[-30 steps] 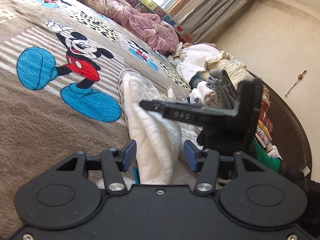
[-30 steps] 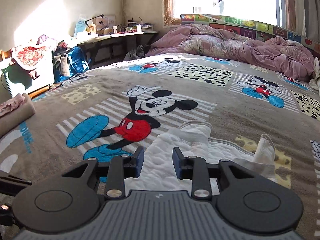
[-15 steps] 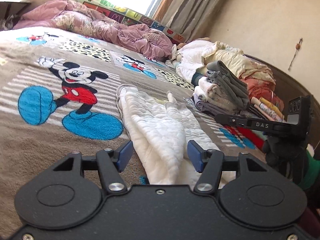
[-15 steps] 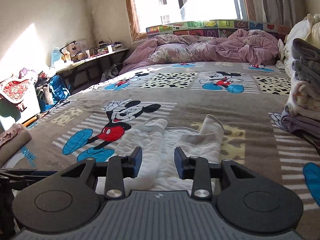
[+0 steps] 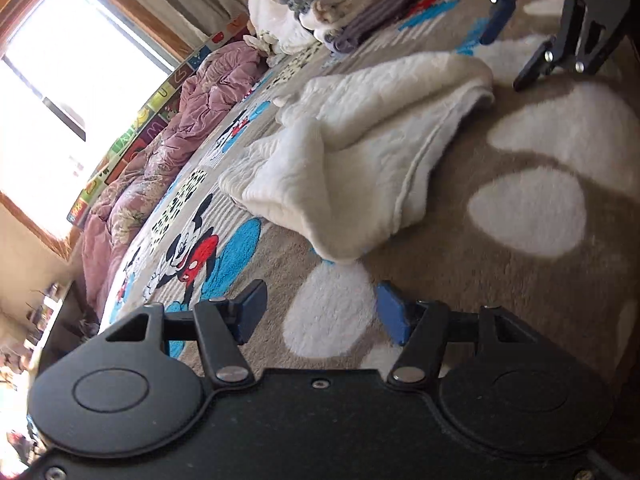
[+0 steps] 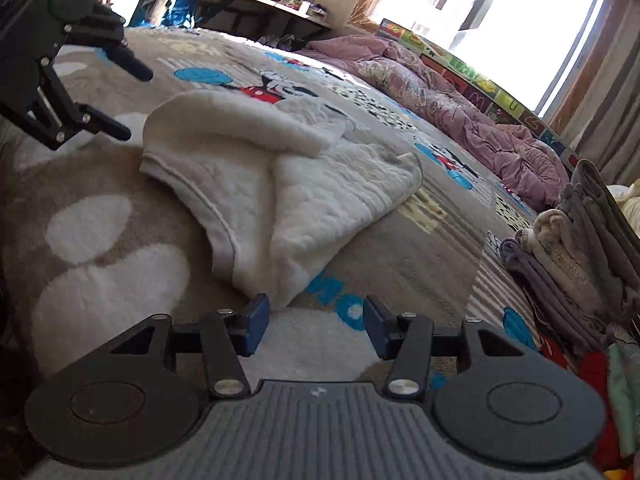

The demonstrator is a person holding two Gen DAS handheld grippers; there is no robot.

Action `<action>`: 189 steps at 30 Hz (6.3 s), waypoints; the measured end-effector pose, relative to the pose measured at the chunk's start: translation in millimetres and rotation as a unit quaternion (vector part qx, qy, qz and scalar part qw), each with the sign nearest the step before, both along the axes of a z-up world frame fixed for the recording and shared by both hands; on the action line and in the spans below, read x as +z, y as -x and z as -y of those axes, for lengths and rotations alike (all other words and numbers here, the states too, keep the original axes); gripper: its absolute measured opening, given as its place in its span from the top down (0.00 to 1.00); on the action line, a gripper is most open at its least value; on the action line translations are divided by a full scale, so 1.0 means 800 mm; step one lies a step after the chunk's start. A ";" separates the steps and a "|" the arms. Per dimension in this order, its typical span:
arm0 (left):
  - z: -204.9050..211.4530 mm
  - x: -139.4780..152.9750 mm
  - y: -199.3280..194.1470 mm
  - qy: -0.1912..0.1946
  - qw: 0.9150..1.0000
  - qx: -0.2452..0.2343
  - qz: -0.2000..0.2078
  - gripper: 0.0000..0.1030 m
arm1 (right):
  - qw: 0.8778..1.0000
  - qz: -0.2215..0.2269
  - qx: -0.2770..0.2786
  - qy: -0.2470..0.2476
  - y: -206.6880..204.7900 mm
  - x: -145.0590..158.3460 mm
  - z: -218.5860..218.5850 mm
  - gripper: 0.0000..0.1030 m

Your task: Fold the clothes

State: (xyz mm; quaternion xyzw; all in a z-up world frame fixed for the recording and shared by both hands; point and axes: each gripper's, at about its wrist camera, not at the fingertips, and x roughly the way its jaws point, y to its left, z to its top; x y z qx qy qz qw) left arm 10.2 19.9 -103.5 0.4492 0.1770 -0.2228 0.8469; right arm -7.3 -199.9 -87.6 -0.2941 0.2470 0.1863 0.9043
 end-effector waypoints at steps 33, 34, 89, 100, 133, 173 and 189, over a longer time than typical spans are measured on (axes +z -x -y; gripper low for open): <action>-0.021 0.028 0.061 0.018 0.994 -0.050 -0.092 0.80 | 0.998 -0.004 0.064 0.003 0.095 0.017 -0.030 0.73; -0.031 0.040 0.063 0.057 0.993 -0.044 -0.093 0.80 | 0.998 -0.017 0.064 0.006 0.097 0.014 -0.030 0.73; 0.056 0.069 -0.080 0.315 0.911 -0.067 -0.259 0.56 | 0.827 -0.138 -0.197 -0.508 -0.077 -0.006 0.118 0.86; 0.077 0.061 -0.085 0.332 0.895 -0.057 -0.291 0.56 | 0.864 -0.207 -0.143 -0.437 0.004 -0.025 0.089 0.86; 0.085 0.037 -0.063 0.291 0.906 -0.083 -0.295 0.57 | 0.931 -0.126 -0.066 -0.336 0.043 -0.009 0.053 0.85; 0.029 -0.011 0.069 -0.050 0.997 -0.006 0.058 0.88 | 0.998 0.032 0.035 -0.035 0.120 0.016 -0.028 0.83; -0.040 0.140 -0.032 0.369 0.924 0.017 -0.102 0.88 | 0.964 0.085 0.022 -0.252 0.054 0.144 0.044 0.81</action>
